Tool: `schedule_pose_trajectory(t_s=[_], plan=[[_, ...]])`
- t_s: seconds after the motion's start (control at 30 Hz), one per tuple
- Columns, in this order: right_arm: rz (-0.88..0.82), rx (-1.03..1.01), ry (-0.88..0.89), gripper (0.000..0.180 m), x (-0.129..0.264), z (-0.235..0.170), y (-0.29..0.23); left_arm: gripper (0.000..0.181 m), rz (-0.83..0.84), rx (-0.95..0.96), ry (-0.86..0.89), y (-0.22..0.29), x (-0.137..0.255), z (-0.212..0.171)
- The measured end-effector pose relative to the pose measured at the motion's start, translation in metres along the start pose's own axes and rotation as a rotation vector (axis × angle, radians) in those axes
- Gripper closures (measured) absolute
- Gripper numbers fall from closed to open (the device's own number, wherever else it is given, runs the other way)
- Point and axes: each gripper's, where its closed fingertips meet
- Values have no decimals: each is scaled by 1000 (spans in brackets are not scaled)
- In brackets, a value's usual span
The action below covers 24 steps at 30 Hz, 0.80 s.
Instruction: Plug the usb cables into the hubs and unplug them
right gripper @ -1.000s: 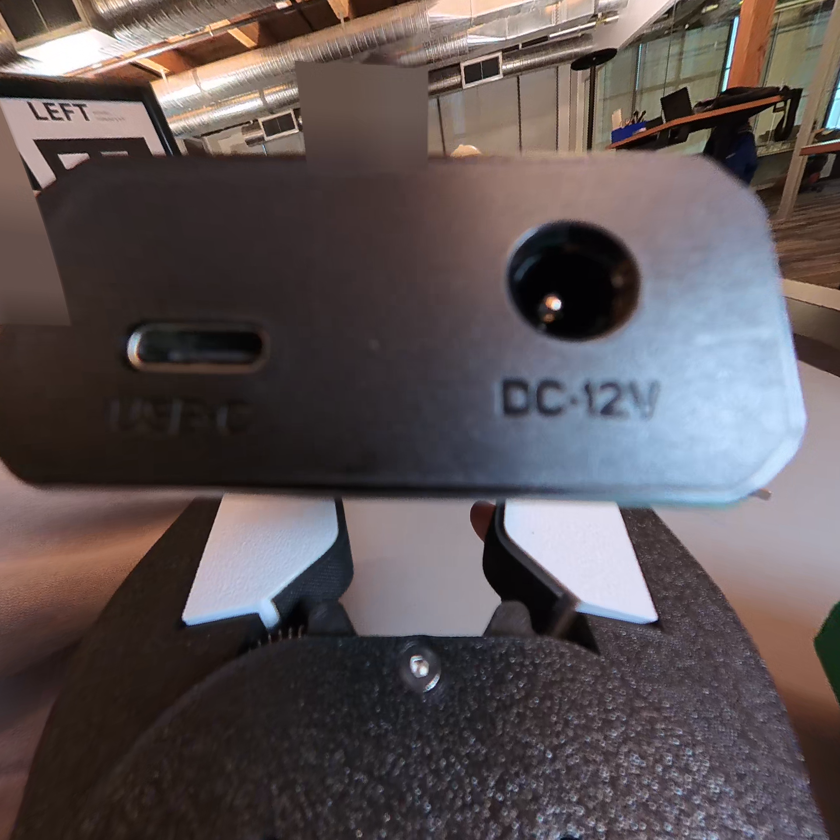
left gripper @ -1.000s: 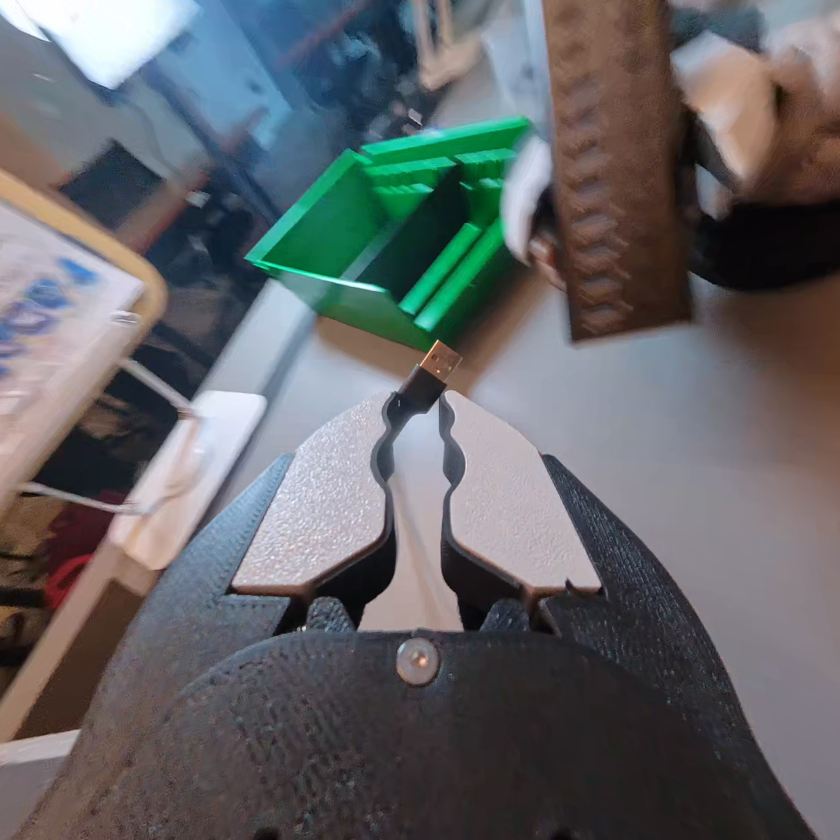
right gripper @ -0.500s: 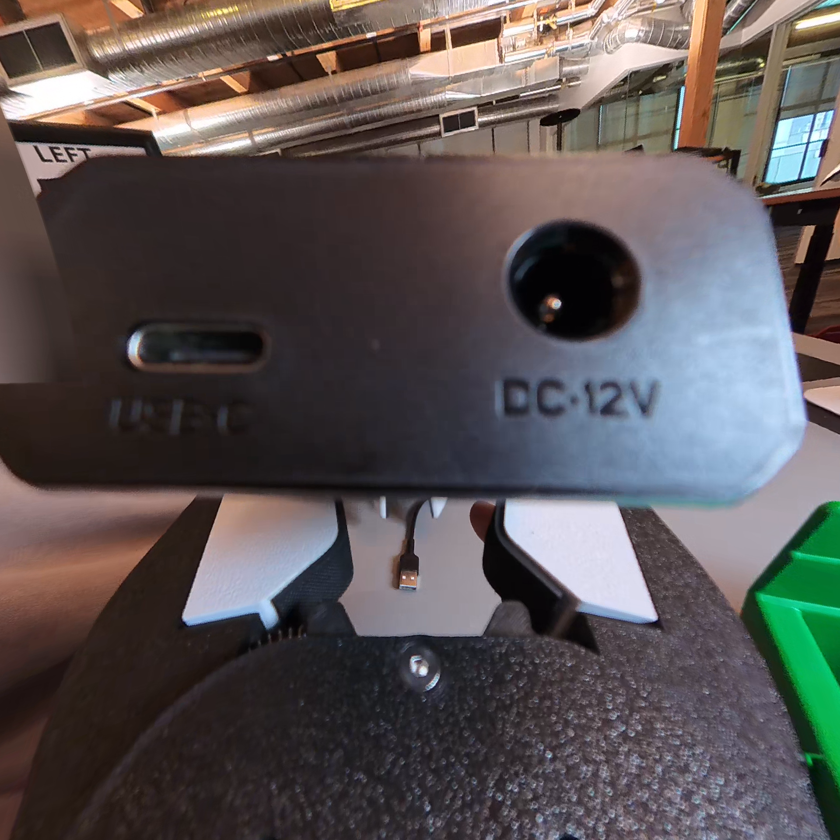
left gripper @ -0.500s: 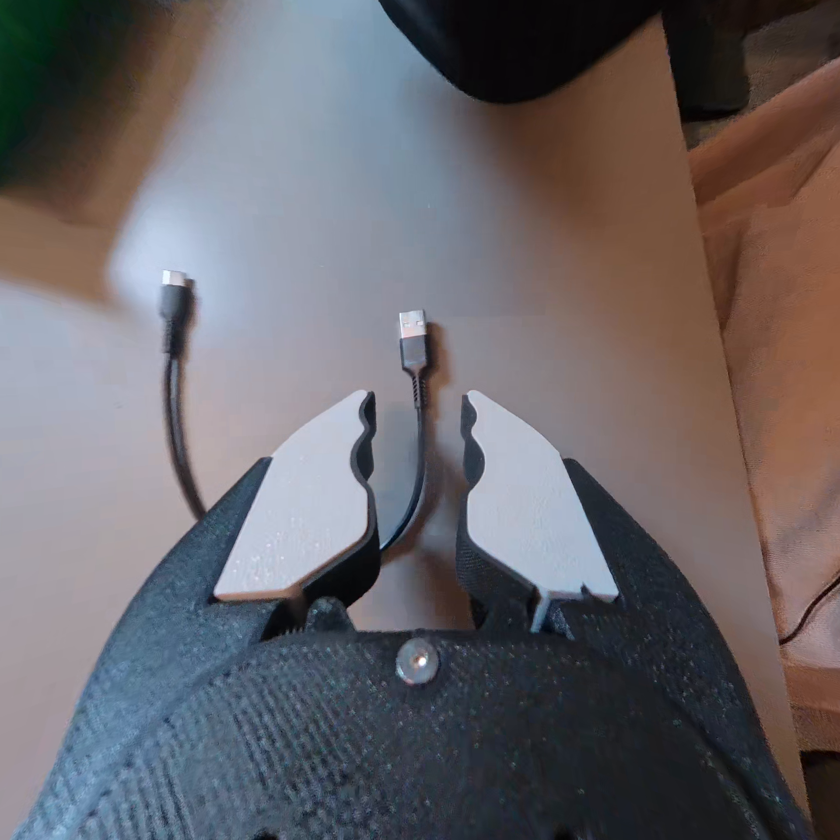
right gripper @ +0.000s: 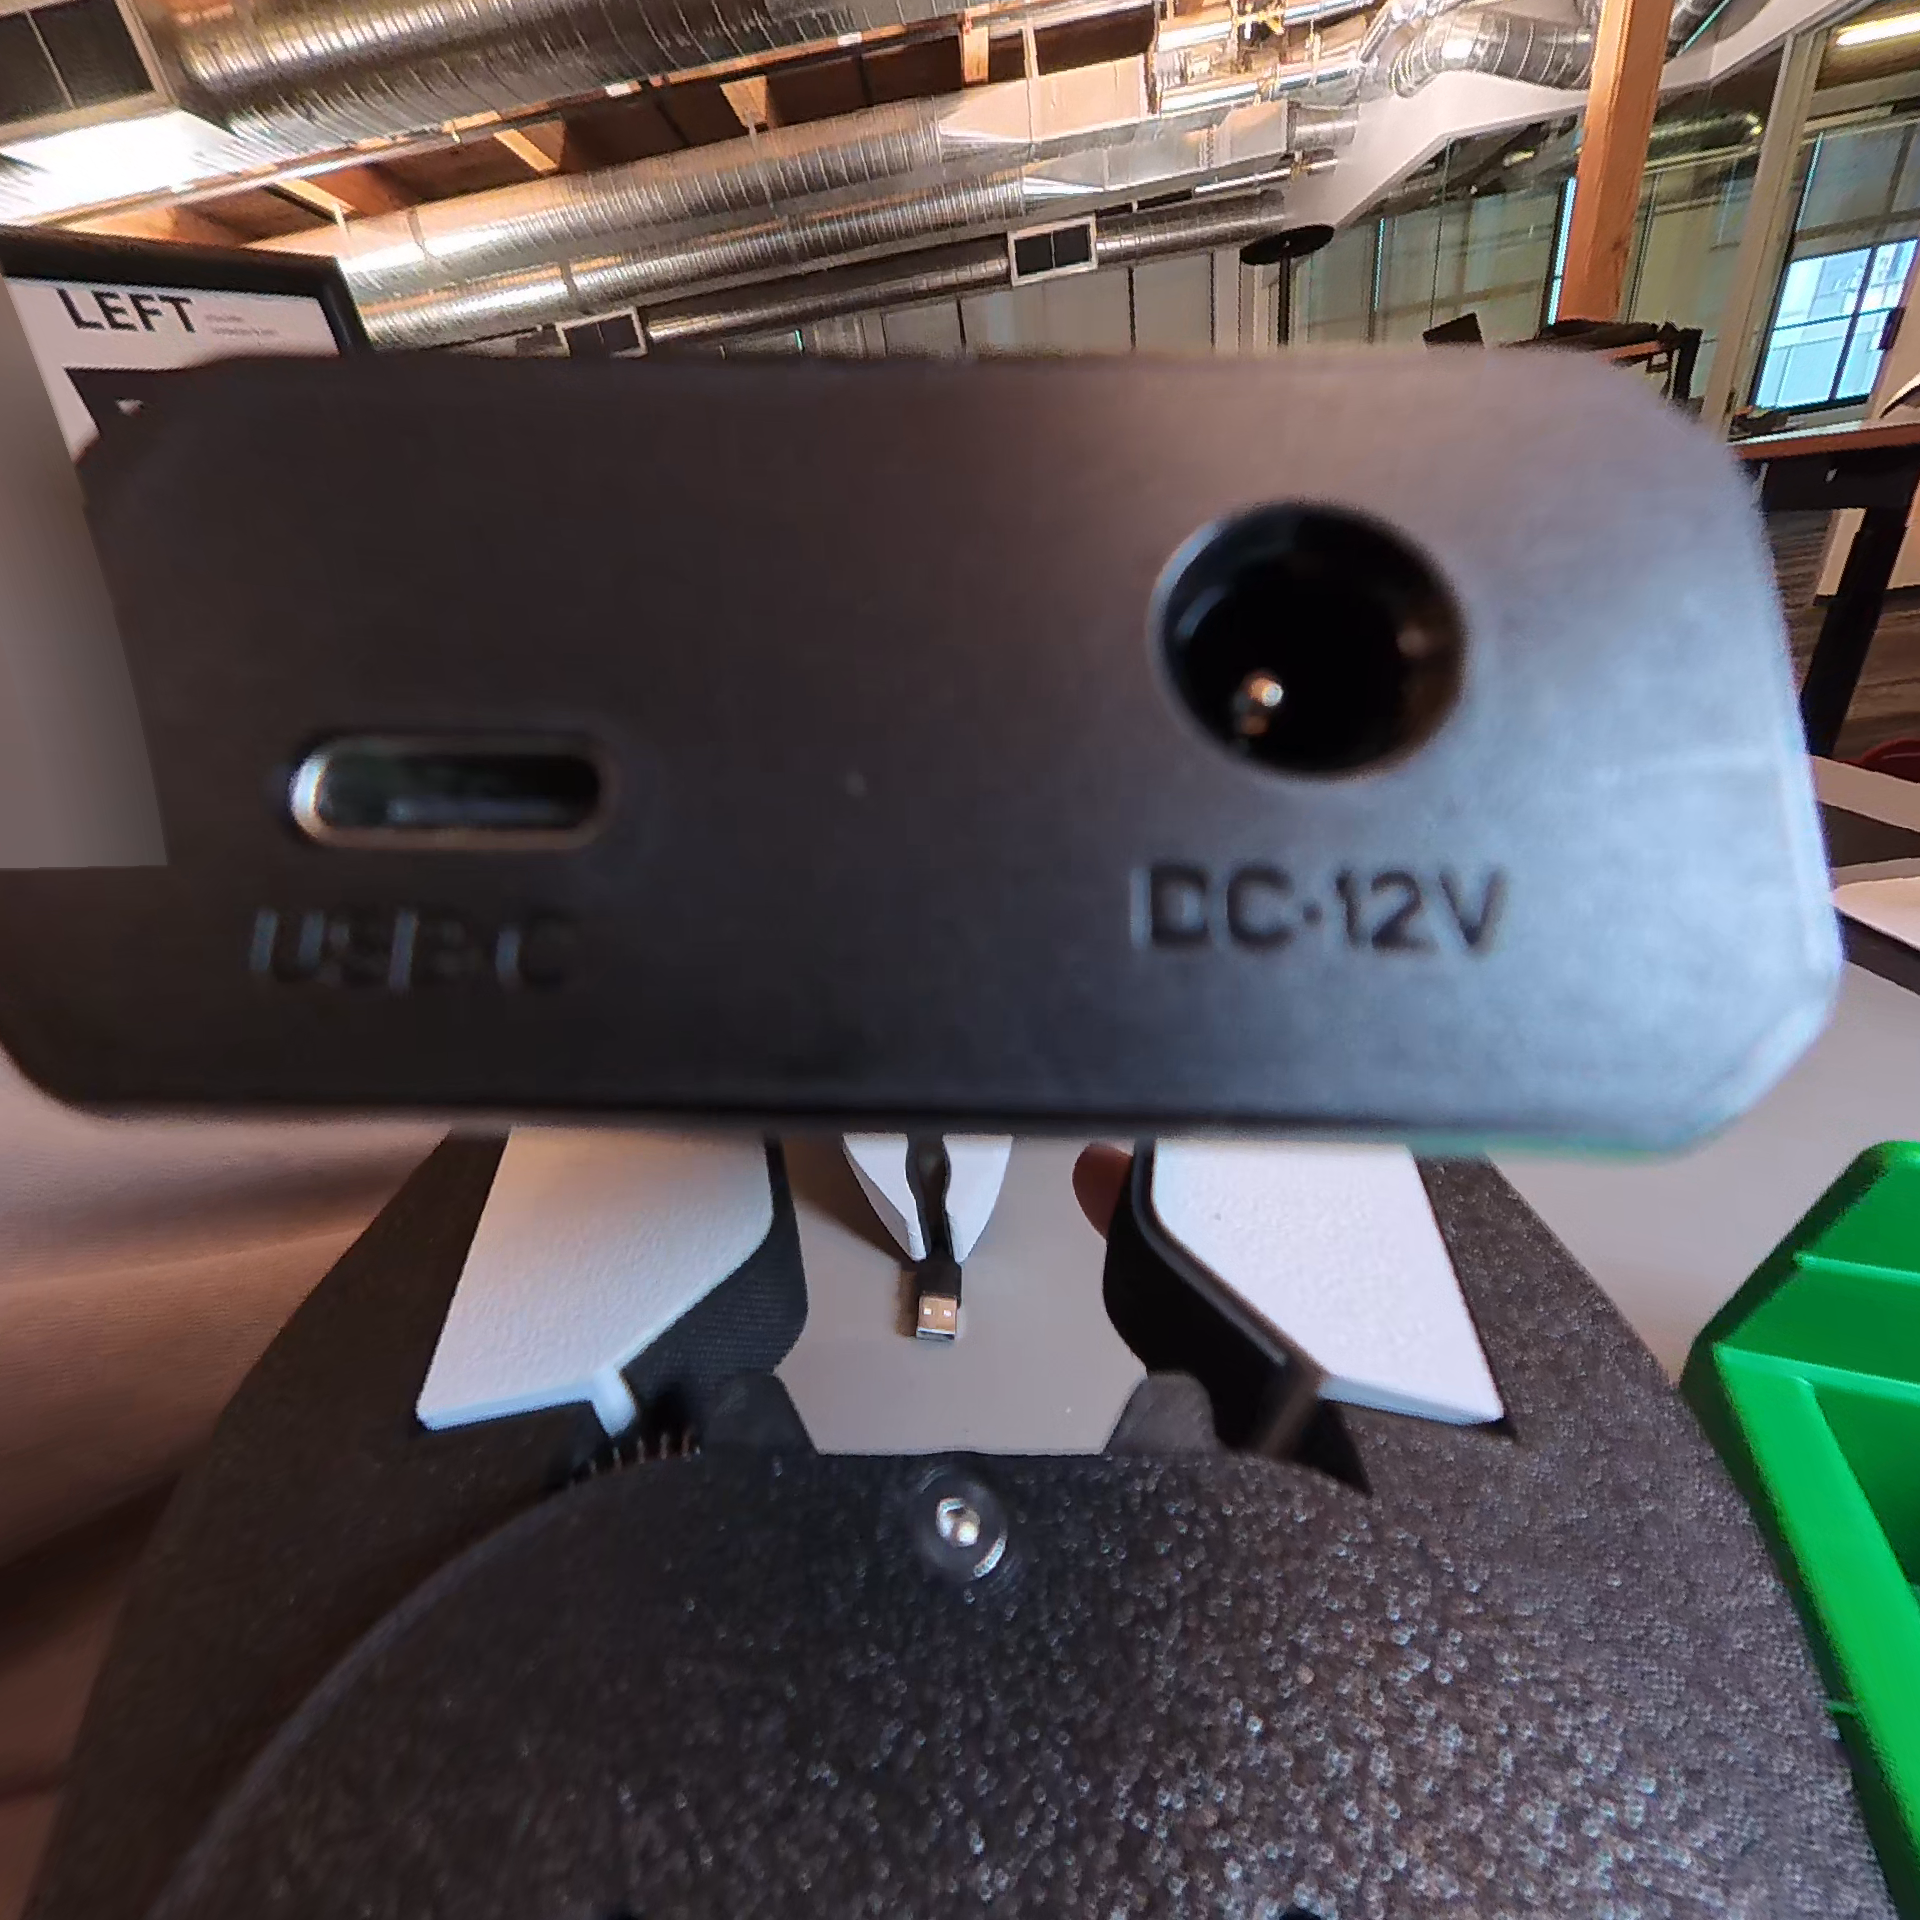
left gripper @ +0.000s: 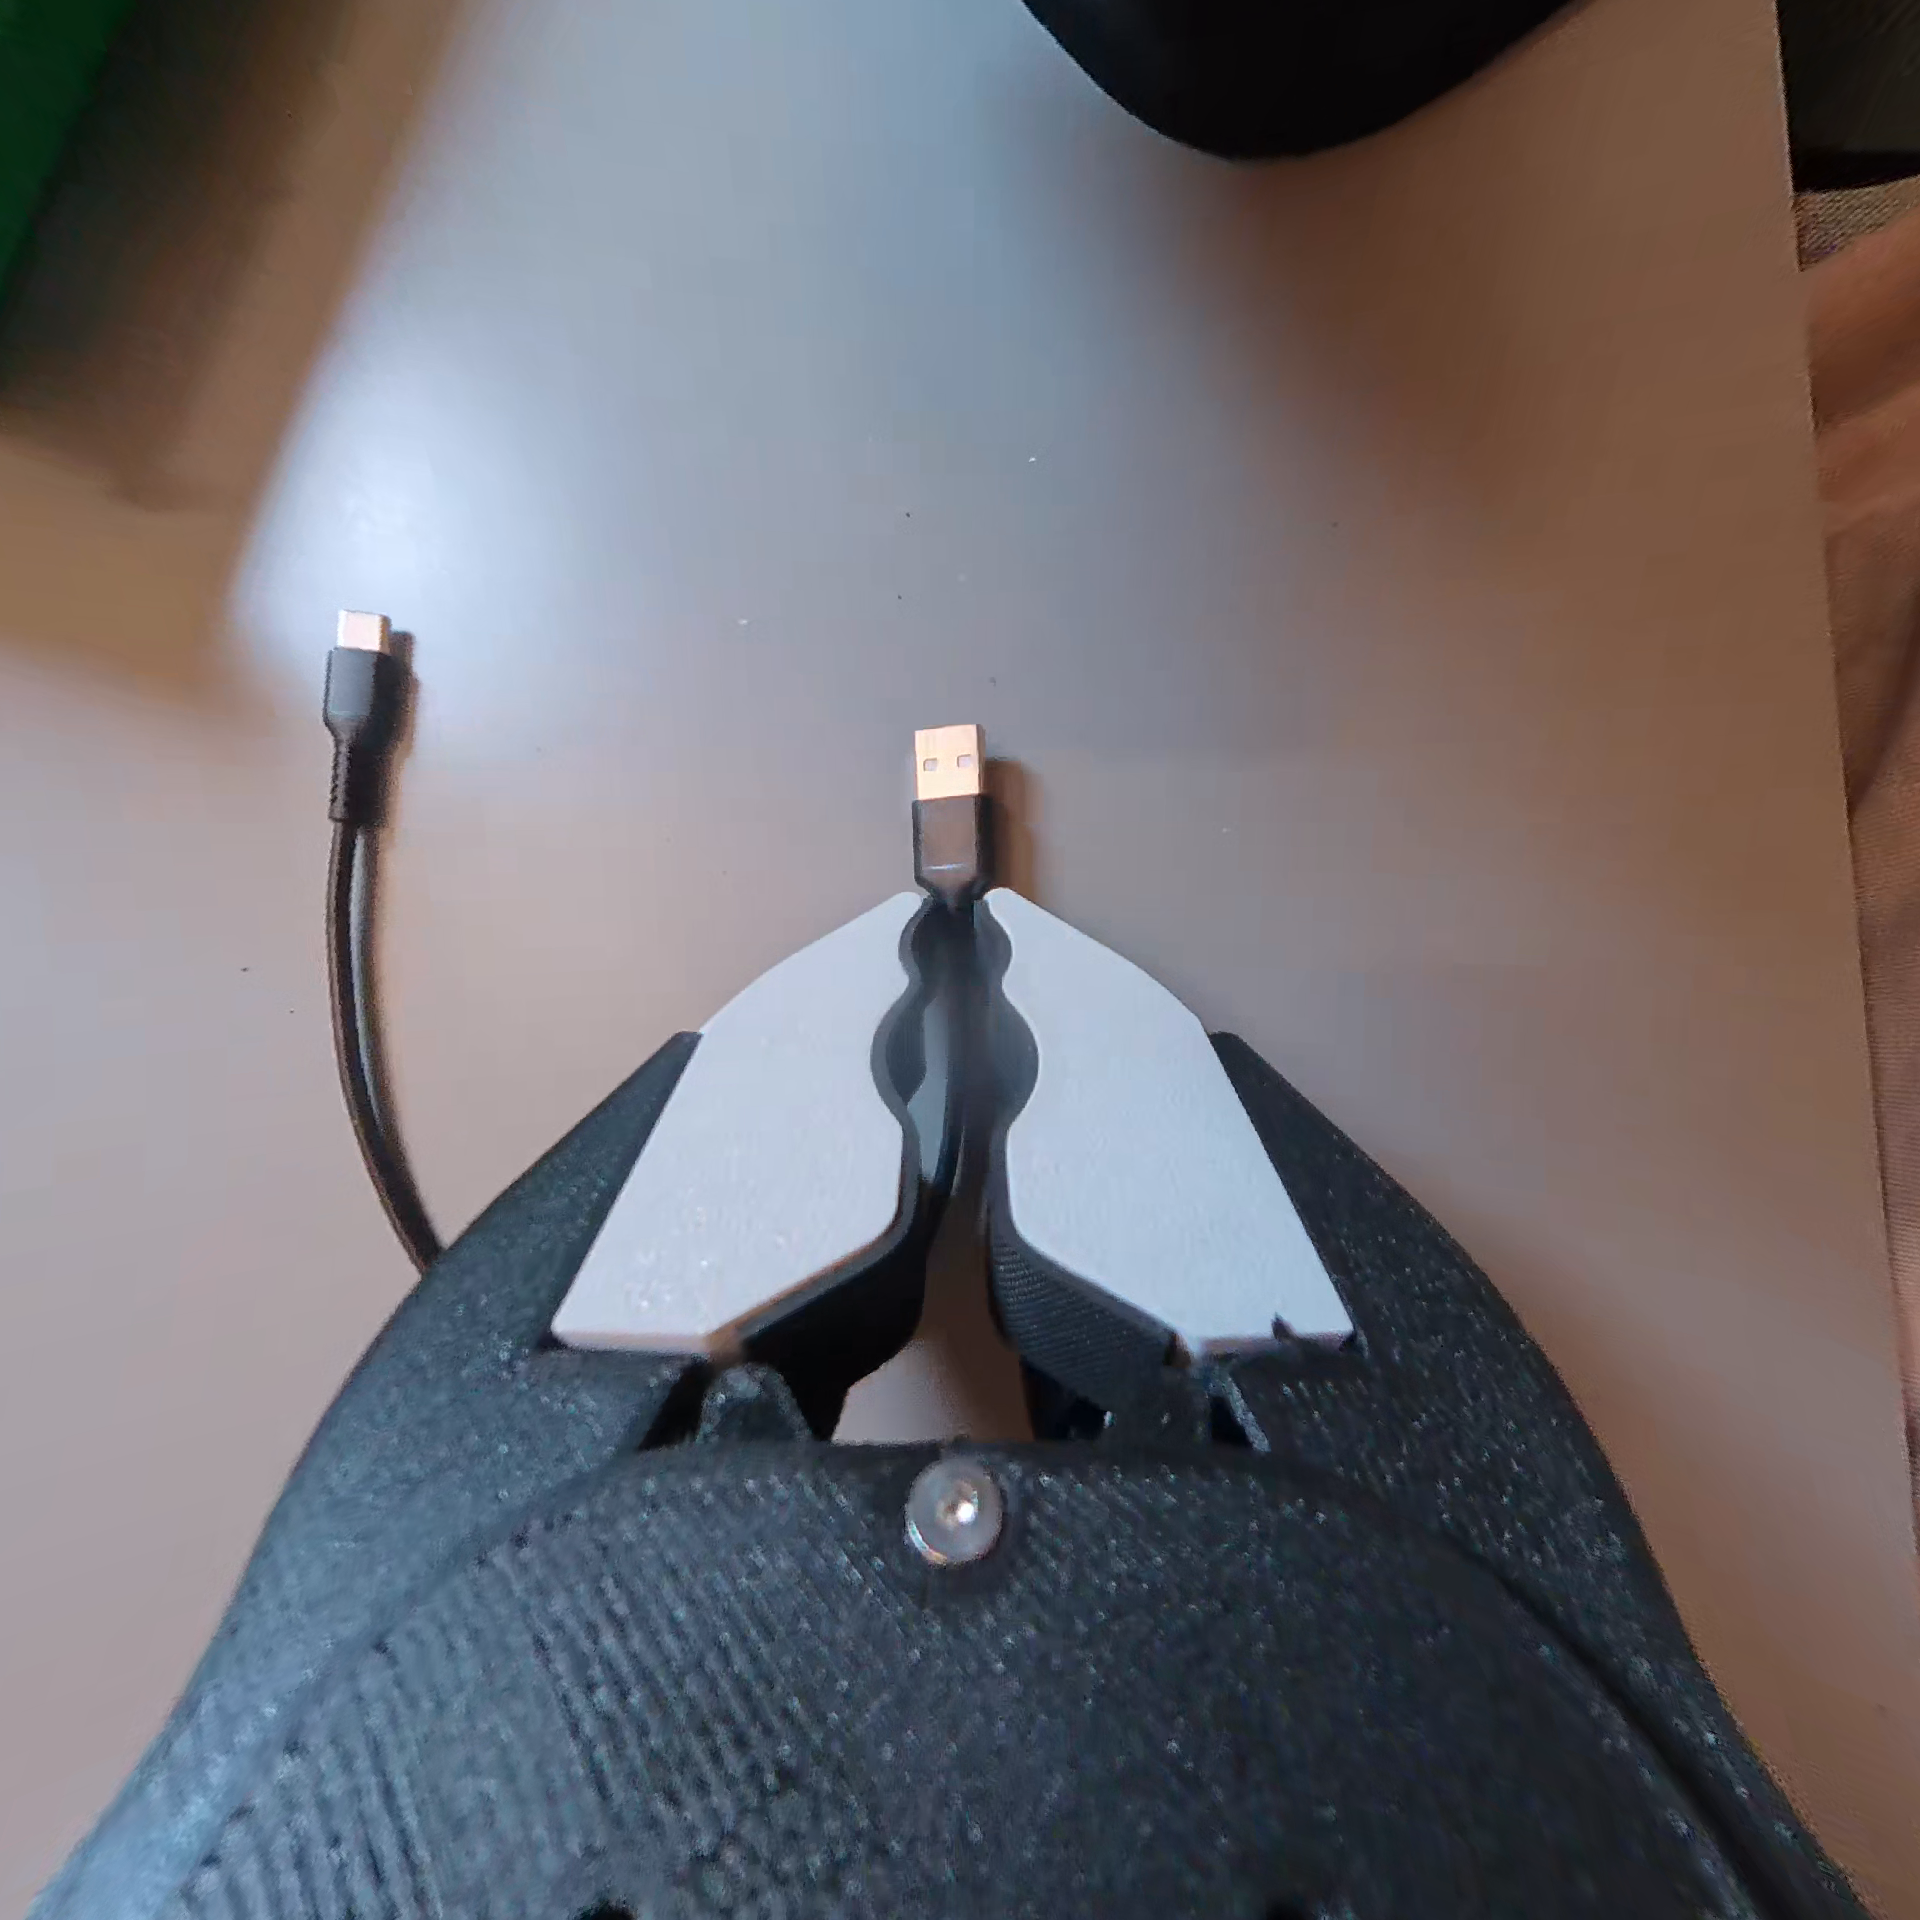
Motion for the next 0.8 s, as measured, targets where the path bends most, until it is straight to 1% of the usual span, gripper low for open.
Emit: schedule_pose_trajectory(t_s=[0.13, 0.2, 0.27, 0.33, 0.4, 0.47, 0.6, 0.73, 0.8], plan=[[-9, 6, -19, 108, -2, -4, 1, 174, 72, -30, 21, -10, 9, -3], [-20, 23, -42, 108, -3, -9, 2, 174, 132, 20, 88, -32, 34, 1], [-22, 39, -75, 108, -6, -14, 1, 174, 201, 69, 170, -54, 71, 12], [-36, 59, -122, 108, -12, -23, 2, 174, 250, 47, 183, -63, 100, 24], [-64, 90, -179, 108, -19, -33, 5, 174, 286, -23, 148, -64, 114, 37], [-100, 125, -258, 108, -26, -44, 8, 174, 291, -96, 106, -61, 115, 54], [-193, 217, -405, 108, -34, -62, 15, 174, 266, -232, 40, -51, 102, 83], [-239, 245, -512, 108, -36, -78, 21, 174, 265, -313, -48, -51, 92, 86], [-250, 241, -544, 108, -36, -84, 25, 174, 254, -324, -58, -49, 92, 84]])
Point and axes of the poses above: each gripper's, where its closed fingertips meet, x back along the fingers, z out of its top, y = z × x across the jaws, and after that the axes turned 2 degrees about -x, right-handed
